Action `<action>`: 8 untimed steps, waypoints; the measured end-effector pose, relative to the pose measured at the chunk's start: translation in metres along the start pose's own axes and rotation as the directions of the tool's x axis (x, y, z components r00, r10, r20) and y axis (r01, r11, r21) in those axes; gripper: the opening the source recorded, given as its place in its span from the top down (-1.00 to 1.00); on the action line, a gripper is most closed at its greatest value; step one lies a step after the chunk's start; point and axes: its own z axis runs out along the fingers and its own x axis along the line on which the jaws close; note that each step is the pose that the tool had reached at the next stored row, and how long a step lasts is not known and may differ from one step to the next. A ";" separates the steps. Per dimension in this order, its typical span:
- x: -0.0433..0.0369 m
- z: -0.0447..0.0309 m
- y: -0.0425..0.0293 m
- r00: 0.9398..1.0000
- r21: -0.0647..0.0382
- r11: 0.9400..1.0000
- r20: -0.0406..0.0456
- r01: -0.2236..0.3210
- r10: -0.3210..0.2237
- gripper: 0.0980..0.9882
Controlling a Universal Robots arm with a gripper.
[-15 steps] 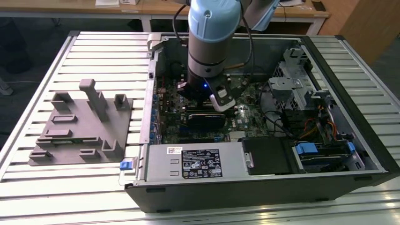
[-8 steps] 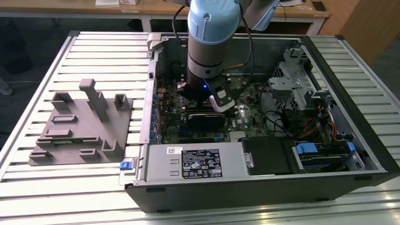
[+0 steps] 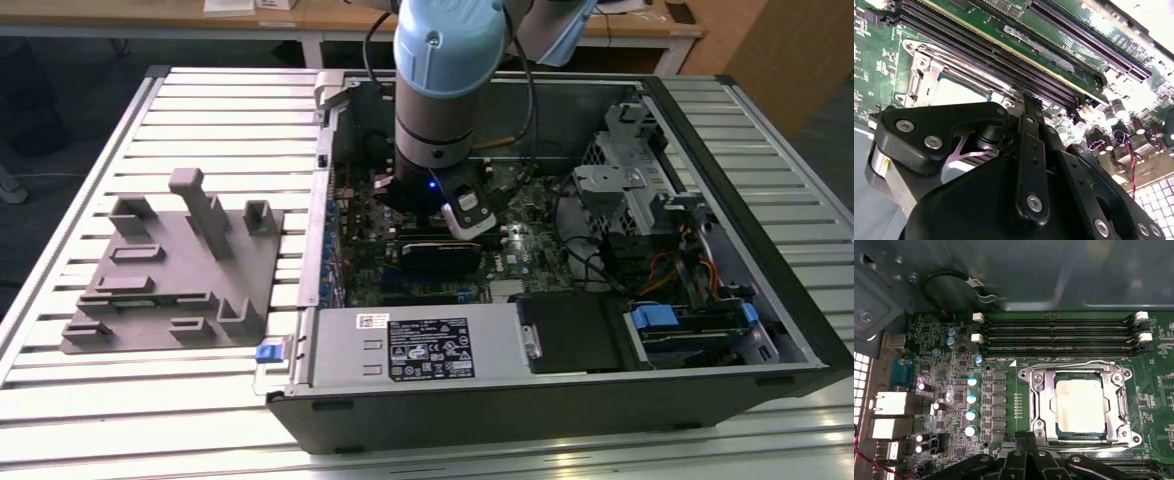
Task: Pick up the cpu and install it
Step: 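Install the second cpu locking lever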
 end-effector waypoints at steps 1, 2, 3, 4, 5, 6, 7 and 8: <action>0.0003 0.0002 -0.0001 1.000 -0.001 1.000 0.000 0.000 0.000 0.98; 0.0005 0.0004 -0.0001 1.000 -0.002 1.000 0.000 0.000 0.000 0.98; 0.0007 0.0007 -0.0001 1.000 -0.003 1.000 0.000 0.000 0.000 0.98; 0.0009 0.0010 -0.0001 1.000 -0.003 1.000 0.000 0.000 0.000 0.98; 0.0010 0.0014 -0.0002 1.000 -0.004 1.000 0.000 0.000 0.000 0.98; 0.0012 0.0017 -0.0002 1.000 -0.005 1.000 0.000 0.000 0.000 0.98; 0.0014 0.0019 -0.0003 1.000 -0.005 1.000 0.000 0.000 0.000 0.98; 0.0015 0.0021 -0.0003 1.000 -0.005 1.000 0.000 0.000 0.000 0.98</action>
